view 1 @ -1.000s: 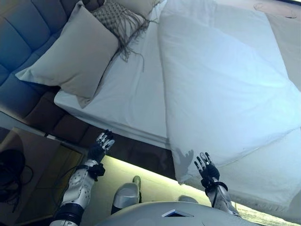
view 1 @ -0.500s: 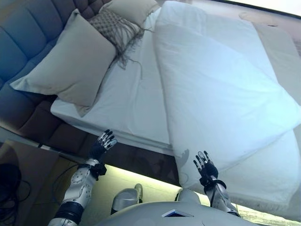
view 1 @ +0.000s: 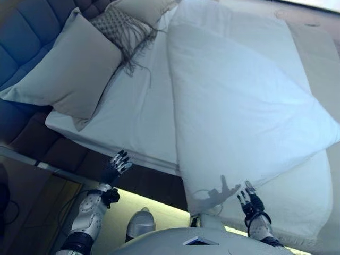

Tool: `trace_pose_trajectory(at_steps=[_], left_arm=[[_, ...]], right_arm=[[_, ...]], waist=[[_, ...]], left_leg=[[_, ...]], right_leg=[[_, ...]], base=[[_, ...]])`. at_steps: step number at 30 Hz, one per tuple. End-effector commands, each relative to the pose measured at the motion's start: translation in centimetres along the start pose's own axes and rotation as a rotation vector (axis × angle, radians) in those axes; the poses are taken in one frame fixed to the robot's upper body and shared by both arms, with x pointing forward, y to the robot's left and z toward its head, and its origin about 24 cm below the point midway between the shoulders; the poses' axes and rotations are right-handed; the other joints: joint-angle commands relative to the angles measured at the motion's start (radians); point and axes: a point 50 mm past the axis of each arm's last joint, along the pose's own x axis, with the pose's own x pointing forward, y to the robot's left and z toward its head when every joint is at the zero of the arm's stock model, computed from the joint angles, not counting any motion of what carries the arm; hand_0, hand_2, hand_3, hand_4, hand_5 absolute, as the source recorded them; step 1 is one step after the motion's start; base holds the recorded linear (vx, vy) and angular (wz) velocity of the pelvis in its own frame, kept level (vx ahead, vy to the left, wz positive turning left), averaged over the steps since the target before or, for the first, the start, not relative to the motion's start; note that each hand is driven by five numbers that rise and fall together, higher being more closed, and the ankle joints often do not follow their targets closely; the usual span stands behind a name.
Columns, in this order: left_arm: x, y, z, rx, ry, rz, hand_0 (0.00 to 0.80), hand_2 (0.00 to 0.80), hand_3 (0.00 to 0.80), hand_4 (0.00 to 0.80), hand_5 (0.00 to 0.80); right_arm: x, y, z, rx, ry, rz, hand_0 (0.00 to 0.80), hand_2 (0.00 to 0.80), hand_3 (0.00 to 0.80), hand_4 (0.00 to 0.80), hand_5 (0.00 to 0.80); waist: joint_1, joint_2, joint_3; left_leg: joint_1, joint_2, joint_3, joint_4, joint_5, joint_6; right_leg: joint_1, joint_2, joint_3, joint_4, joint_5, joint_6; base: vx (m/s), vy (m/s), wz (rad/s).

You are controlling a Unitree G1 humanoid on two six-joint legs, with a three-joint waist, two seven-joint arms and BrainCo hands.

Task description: Make the bed neatly

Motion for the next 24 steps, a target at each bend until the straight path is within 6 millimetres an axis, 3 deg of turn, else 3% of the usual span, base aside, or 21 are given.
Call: trace_pose_trajectory(at_steps=[1,4,10,11,15,24], left_arm=[[2.4,-1.1,5.6,0.019,-0.252,-0.085,0.0,0.0,0.0,0.0,0.0],[3.0,-2.1,6.5,0.029,-0.27,-0.105,0.0,0.0,0.0,0.0,0.0],[3.2,-3.5,7.9,0.015,-0.322,-0.146,0.0,0.0,0.0,0.0,0.0],[3.1,-3.6,7.9,0.014,-0.325,-0.149,0.0,0.0,0.0,0.0,0.0],[2.8,-3.8,8.2,0.005,-0.342,-0.162,0.0,0.0,0.0,0.0,0.0],[2.5,-4.4,9.0,-0.022,-0.365,-0.191,0.0,0.0,0.0,0.0,0.0]], right_arm=[[1.6,4.1,4.6,0.154,-0.166,0.074,0.0,0.0,0.0,0.0,0.0],[2.0,3.6,6.8,0.281,-0.189,0.021,0.0,0.0,0.0,0.0,0.0],[2.1,2.9,11.7,0.387,-0.276,-0.008,0.0,0.0,0.0,0.0,0.0],[2.1,3.0,12.3,0.391,-0.285,-0.002,0.0,0.0,0.0,0.0,0.0],[1.8,3.4,15.0,0.412,-0.321,0.014,0.0,0.0,0.0,0.0,0.0],[0.9,5.7,20.8,0.389,-0.41,0.077,0.0,0.0,0.0,0.0,0.0]], waist=[[0.017,0.028,0.132],[0.029,0.042,0.177],[0.038,0.076,0.231],[0.04,0.082,0.233],[0.048,0.098,0.257],[0.079,0.146,0.287]], left_leg=[[-0.105,-0.022,-0.007,0.045,0.022,0.077],[-0.184,-0.036,-0.001,0.125,0.002,0.077],[-0.283,-0.05,-0.003,0.179,0.001,0.069],[-0.284,-0.052,-0.011,0.185,-0.02,0.065],[-0.313,-0.062,-0.012,0.185,-0.011,0.066],[-0.359,-0.079,-0.012,0.16,0.038,0.066]], right_leg=[[-0.125,-0.13,0.031,0.152,0.025,0.096],[-0.189,-0.164,0.032,0.22,0.014,0.098],[-0.273,-0.184,0.031,0.28,-0.016,0.09],[-0.277,-0.18,0.043,0.294,-0.042,0.101],[-0.302,-0.177,0.043,0.307,-0.058,0.096],[-0.336,-0.189,0.035,0.306,-0.063,0.096]], base=[[-0.234,0.067,0.35],[-0.083,0.007,0.13],[-0.048,0.018,0.02],[0.053,0.007,0.09],[-0.01,-0.008,0.09],[-0.01,0.016,0.03]])
